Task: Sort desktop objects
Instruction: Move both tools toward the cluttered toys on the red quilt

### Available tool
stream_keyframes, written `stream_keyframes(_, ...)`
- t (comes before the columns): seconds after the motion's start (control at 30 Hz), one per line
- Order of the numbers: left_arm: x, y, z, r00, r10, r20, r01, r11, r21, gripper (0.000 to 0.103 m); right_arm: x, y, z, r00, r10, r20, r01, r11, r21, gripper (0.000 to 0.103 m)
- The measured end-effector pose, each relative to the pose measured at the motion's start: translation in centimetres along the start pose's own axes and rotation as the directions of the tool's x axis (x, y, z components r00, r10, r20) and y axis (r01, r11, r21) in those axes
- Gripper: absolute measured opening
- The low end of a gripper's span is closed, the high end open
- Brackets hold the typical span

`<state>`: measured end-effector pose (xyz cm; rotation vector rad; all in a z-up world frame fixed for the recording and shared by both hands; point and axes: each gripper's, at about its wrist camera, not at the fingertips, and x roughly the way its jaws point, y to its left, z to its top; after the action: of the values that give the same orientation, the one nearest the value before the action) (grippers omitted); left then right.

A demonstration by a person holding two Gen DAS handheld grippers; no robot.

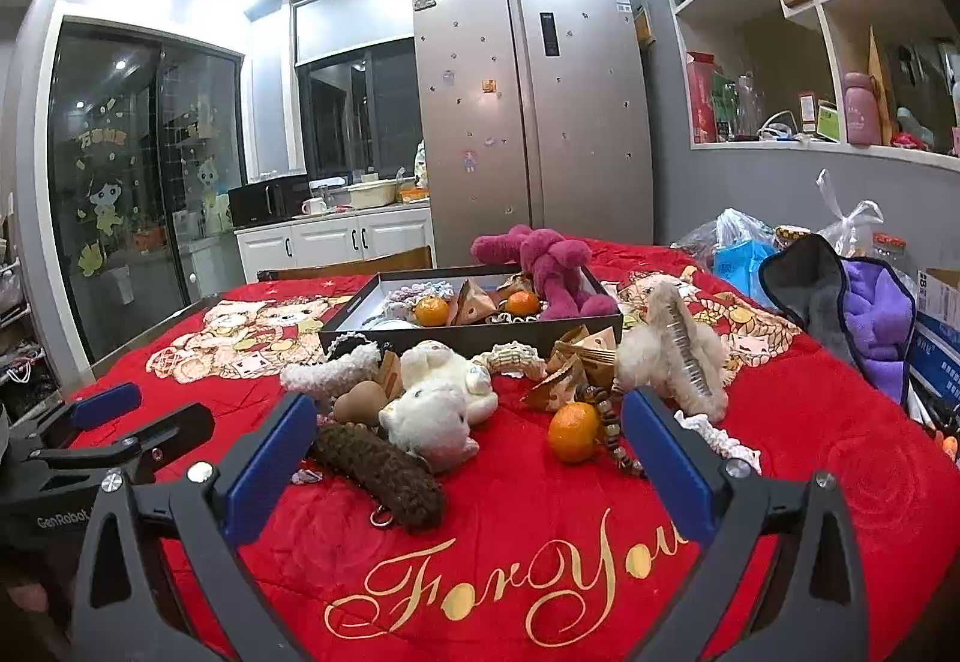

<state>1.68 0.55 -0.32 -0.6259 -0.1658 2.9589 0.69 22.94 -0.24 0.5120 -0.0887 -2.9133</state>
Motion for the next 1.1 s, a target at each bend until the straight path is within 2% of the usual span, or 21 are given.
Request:
stream_keyframes(0.07,0.1,-0.1,0.0,1.000,-0.002,-0.006,0.002,1.000,0.003,0.103,-0.1,-0.4,0.0,1.000,-0.030,0.005,0.030,0.999,0.019,0.103)
stream_keyframes(0.13,0.3,-0.2,0.0,1.000,-0.005,-0.019,0.005,1.000,0.010,0.103,-0.1,-1.0,0.0,1.000,-0.022,0.008,0.021,0.999,0.046,0.103)
stream_keyframes(0.2,0.7,-0.3,0.0,0.999,-0.008,-0.043,0.009,1.000,0.017,0.103,-0.1,-1.7,0.0,1.000,0.009,0.000,-0.009,0.997,0.078,0.103)
stream_keyframes(0.33,1.4,-0.4,-0.2,0.994,-0.050,-0.099,0.051,0.999,0.010,0.103,-0.2,-3.9,-0.2,0.992,0.122,-0.030,-0.115,0.978,0.175,0.103)
stream_keyframes(0.47,1.9,-0.8,-0.3,0.987,-0.089,-0.133,0.091,0.996,0.010,0.103,-0.2,-6.6,-0.5,0.991,0.109,-0.075,-0.090,0.970,0.225,0.103)
stream_keyframes(0.63,3.7,-1.3,-0.4,0.975,-0.068,-0.212,0.076,0.997,0.031,0.103,0.9,-9.5,-0.6,0.982,0.138,-0.131,-0.094,0.950,0.299,0.103)
stream_keyframes(0.73,4.8,-0.7,-0.5,0.964,-0.062,-0.260,0.065,0.998,0.002,0.103,2.5,-9.6,-0.1,0.980,0.083,-0.181,-0.038,0.971,0.238,0.103)
stream_keyframes(0.8,5.7,-0.2,-0.5,0.957,-0.052,-0.287,0.052,0.999,-0.008,0.103,4.0,-9.0,0.2,0.974,0.016,-0.226,0.013,0.992,0.127,0.103)
stream_keyframes(0.9,7.2,0.3,-0.4,0.943,-0.027,-0.332,0.028,1.000,-0.002,0.103,5.9,-8.6,0.1,0.963,-0.031,-0.269,0.041,0.999,0.033,0.103)
stream_keyframes(1.0,8.7,0.9,-0.7,0.923,-0.008,-0.384,0.007,1.000,-0.005,0.103,7.3,-9.4,0.0,0.950,0.008,-0.313,0.013,0.998,0.065,0.102)
stream_keyframes(1.1,9.8,1.4,-0.9,0.903,-0.011,-0.430,0.000,1.000,-0.026,0.103,8.5,-10.8,-0.6,0.927,0.010,-0.374,0.041,0.991,0.128,0.102)
